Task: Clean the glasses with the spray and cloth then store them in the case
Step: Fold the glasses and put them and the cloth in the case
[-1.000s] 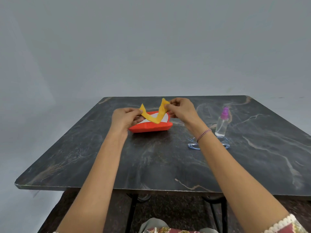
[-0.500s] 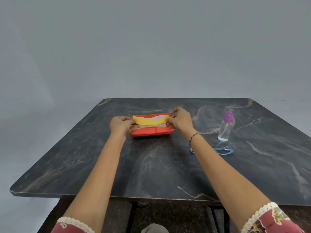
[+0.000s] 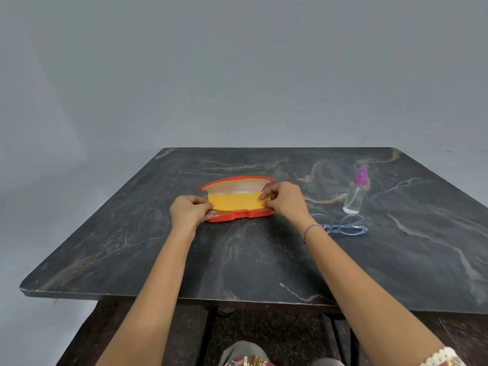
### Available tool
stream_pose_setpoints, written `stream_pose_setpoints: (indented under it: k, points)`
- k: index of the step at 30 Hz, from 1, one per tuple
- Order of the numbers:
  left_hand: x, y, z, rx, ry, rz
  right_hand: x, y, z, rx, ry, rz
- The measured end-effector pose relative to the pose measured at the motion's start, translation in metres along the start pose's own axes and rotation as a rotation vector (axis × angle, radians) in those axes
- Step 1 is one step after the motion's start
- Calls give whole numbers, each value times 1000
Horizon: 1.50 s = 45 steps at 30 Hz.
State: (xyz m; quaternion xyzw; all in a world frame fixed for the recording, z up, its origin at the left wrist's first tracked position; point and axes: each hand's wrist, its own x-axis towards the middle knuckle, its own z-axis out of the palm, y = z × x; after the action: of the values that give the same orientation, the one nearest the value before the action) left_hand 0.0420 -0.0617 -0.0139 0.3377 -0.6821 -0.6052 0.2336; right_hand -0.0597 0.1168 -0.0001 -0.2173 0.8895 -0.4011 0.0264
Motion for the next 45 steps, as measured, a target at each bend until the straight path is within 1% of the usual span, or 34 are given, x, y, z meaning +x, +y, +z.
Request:
stream_pose_setpoints:
  k: [3, 5, 10, 13, 15, 18, 23, 27, 34, 40, 45]
  points:
    - [-3, -3, 0, 119, 72, 69, -5, 0, 2, -106, 13, -22]
    - [-6, -3, 0, 155, 96, 88, -6, -1, 3, -165, 20, -32]
    - [-13, -2, 2, 148, 95, 58, -9, -4, 4, -271, 26, -69]
    - [-15, -2, 4, 229, 93, 66, -9, -2, 6, -327, 23, -71]
    - [-16, -3, 5, 329, 96, 105, -8, 0, 9, -369, 6, -68]
    - [-18, -3, 6, 449, 122, 159, -8, 0, 11, -412, -8, -65]
    - [-18, -2, 8, 523, 153, 212, -10, 1, 9, -445, 16, -106]
    - [-18, -2, 5, 629, 164, 250, -9, 4, 6, -456, 29, -87]
    - [-21, -1, 7, 593, 84, 240, -10, 5, -2, -485, -2, -61]
    - [-25, -4, 5, 480, 110, 207, -13, 3, -8, -410, -22, -28]
    - [-27, -6, 2, 460, 142, 226, -22, 0, -20, -334, -30, -38]
